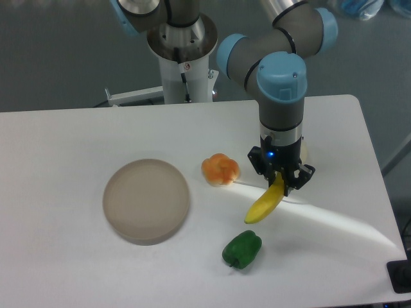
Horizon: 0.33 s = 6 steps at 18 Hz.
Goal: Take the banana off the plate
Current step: 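Lift the banana off the plate and carry it beside the bread roll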
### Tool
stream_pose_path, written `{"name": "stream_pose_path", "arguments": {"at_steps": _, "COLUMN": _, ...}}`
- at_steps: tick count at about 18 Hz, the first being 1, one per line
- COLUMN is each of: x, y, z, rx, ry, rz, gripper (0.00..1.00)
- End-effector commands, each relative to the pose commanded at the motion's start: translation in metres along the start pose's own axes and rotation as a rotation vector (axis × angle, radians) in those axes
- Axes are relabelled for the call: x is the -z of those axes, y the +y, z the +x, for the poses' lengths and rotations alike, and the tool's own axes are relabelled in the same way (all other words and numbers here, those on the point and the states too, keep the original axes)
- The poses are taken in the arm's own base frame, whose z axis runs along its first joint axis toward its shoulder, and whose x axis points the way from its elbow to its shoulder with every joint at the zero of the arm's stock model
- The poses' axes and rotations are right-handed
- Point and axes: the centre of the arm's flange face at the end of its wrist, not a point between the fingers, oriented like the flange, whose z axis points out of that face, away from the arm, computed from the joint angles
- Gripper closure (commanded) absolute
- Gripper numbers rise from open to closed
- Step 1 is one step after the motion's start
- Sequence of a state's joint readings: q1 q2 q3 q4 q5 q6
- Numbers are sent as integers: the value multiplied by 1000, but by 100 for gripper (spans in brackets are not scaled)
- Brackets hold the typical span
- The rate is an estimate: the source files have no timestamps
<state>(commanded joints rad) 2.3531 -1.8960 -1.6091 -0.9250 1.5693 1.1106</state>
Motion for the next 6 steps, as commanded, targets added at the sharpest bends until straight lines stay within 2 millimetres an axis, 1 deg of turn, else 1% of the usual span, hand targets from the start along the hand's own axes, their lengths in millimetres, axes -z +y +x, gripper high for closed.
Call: {"name": "stream_pose_path", "arguments": {"at_steps": 6, "x": 1, "y": 0, "z": -1, "rx": 2, "ry": -4, "rz": 2, "gripper": 64}}
